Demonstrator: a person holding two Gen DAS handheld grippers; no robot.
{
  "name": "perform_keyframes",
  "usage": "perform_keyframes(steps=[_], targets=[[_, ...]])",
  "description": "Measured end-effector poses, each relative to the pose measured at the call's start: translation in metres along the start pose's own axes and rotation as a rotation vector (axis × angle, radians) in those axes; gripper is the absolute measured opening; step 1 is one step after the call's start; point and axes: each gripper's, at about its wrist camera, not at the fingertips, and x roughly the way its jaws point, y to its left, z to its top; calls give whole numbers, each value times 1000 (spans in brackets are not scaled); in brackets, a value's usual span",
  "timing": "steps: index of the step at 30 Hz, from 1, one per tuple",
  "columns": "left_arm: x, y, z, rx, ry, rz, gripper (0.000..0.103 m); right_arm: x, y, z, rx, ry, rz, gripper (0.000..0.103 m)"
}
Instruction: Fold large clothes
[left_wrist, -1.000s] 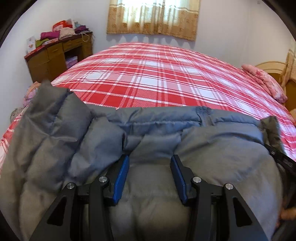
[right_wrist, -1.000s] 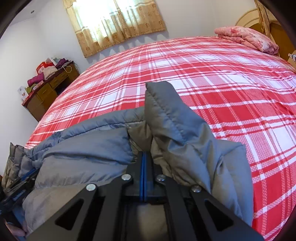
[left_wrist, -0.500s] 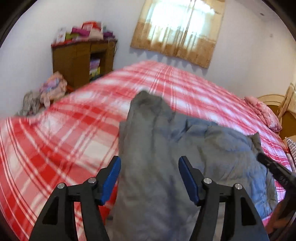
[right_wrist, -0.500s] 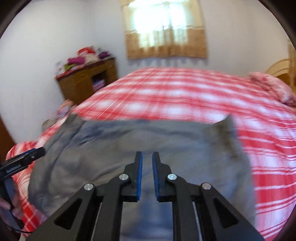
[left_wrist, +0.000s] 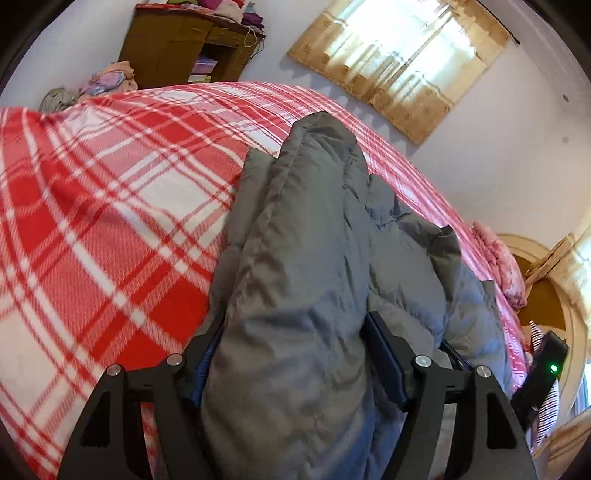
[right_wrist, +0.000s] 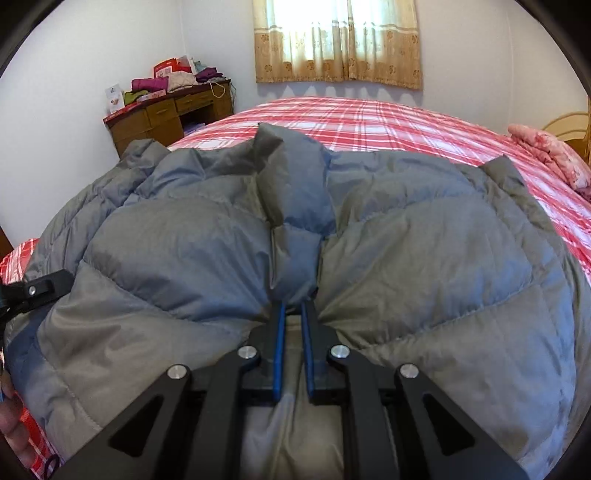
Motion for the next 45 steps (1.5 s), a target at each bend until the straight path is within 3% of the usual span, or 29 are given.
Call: perform_keyframes(steps=[5, 8, 9, 12, 17, 21, 25, 28, 31, 34, 38, 45], targets=[[-4, -3, -12, 18, -14, -6, 72, 2, -4, 1, 12, -9, 17, 13], [8, -1, -8, -60, -29, -83, 71, 4, -4, 2, 19, -3, 26, 13], [12, -3, -7, -77, -19, -119, 55, 4, -4, 2, 25, 0, 32, 13], [14, -17, 1, -72, -7, -178, 30, 4, -8, 3, 45, 13, 52, 13], [-13, -52, 19, -9, -41, -292, 18, 6, -19, 5, 164, 54, 109, 13], [-33, -92, 26, 108, -64, -347, 16, 5, -23, 0, 361, 101, 231, 13], [-50, -121, 28, 217, -64, -374, 16, 7, -4, -7, 468, 153, 380, 13], [-67, -137, 28, 317, -68, -346, 16, 13, 27, -13, 560, 210, 573, 13], [-76, -146, 21, 442, -73, -242, 16, 19, 60, -17, 571, 266, 717, 11], [-78, -149, 13, 526, -80, -184, 16, 10, 64, -14, 511, 263, 697, 14], [-72, -161, 1, 586, -71, -162, 16, -27, 13, -11, 541, 191, 715, 14], [-24, -203, -58, 788, 2, -94, 16, -94, -112, -6, 527, 21, 440, 16]])
